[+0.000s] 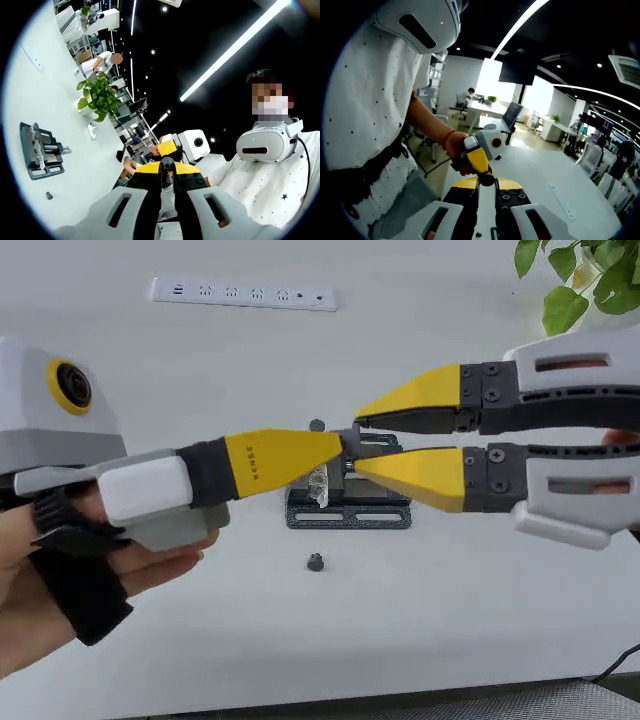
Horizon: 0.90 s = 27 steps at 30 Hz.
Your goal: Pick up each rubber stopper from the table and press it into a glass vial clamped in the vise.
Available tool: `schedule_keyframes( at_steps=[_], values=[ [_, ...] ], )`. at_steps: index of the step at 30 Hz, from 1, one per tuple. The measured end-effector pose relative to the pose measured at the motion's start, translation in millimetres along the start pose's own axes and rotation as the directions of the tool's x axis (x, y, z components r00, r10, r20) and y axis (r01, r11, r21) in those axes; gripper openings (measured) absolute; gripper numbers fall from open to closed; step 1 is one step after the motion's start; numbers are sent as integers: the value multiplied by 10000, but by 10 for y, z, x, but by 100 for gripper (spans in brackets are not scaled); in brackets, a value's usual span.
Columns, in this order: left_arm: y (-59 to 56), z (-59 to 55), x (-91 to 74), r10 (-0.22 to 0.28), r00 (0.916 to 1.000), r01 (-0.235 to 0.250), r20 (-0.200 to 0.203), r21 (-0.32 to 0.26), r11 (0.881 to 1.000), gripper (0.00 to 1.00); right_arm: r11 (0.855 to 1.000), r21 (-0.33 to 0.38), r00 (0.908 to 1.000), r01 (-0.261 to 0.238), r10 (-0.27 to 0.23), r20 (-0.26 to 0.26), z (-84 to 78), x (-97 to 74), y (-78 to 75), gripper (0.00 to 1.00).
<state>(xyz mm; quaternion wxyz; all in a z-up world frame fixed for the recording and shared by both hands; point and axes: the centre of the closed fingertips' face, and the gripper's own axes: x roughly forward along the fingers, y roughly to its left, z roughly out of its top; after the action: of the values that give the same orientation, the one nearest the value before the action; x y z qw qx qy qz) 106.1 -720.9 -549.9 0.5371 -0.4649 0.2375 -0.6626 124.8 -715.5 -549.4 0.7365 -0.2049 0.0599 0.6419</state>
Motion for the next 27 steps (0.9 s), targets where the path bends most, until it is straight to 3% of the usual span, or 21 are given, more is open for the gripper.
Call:
schedule_keyframes(
  at_steps=[9,27],
  values=[
    [-86,-8,-14,-365,9991,362,-226,-118,9993,4,9995,-41,9994,-302,302,142,70,-10,46,7],
    [-67,26,-62,-490,9986,491,-194,43,9988,4,9992,22,9992,-400,400,47,89,4,43,6]
  ],
)
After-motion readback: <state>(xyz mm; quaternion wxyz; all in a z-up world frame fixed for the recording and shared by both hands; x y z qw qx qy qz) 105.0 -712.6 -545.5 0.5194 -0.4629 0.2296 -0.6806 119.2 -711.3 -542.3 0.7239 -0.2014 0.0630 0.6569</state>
